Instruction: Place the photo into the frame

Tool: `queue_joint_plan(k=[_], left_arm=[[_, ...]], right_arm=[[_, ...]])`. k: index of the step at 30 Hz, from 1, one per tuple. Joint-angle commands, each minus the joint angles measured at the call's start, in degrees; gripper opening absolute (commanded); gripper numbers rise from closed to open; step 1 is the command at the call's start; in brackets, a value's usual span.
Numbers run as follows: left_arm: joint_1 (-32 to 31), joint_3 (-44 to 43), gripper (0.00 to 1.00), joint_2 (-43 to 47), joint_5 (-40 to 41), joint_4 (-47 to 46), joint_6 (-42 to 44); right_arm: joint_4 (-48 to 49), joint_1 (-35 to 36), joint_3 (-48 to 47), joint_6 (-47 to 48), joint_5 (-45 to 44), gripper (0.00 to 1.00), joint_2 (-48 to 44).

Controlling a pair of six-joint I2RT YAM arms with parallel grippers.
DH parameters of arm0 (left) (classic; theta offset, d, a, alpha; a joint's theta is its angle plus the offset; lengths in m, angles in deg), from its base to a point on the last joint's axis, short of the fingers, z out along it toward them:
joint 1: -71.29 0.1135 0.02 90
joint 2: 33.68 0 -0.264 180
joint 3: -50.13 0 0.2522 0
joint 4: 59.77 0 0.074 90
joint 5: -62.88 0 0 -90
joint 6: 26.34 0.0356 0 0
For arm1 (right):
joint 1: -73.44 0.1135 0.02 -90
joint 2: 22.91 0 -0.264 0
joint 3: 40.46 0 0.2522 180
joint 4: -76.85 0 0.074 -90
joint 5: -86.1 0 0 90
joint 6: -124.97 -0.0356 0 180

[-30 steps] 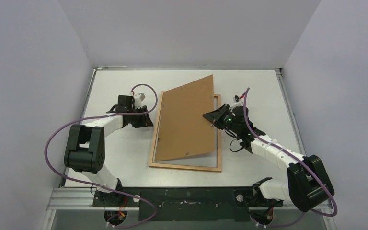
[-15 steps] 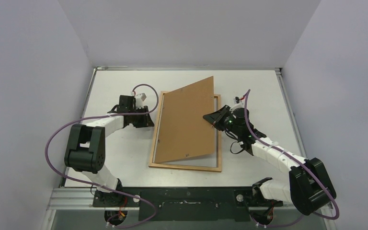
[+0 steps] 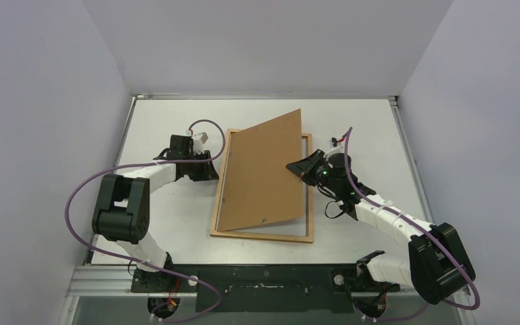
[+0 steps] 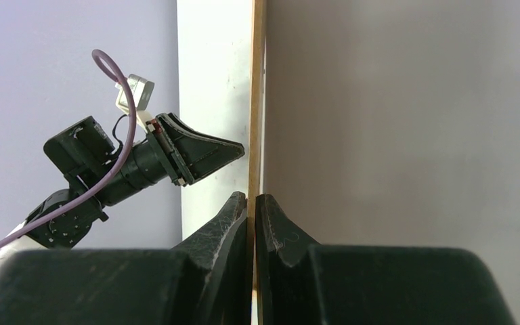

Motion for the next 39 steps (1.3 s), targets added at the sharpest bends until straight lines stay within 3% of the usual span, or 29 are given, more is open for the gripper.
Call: queue_joint_plan(k=[1,13,39], left_arm=[[-0.37,-0.37,0.27,-0.52,-0.61,-2.76,-0.26],[-1.37,0.07,0.16,-1.26,-1.29,-2.75,-0.04],[-2.16,-0.68,0.12,-1.66,-2.56,-1.46,0.52]], right_arm=[[6.36,0.39,-0.88,0.95,-0.62,0.05,-0.48],[9.05,0.37,1.64,2.05,-1.09,0.05,0.71],[10.69,0.36,3.0,8.58,-7.03,0.05,1.86]])
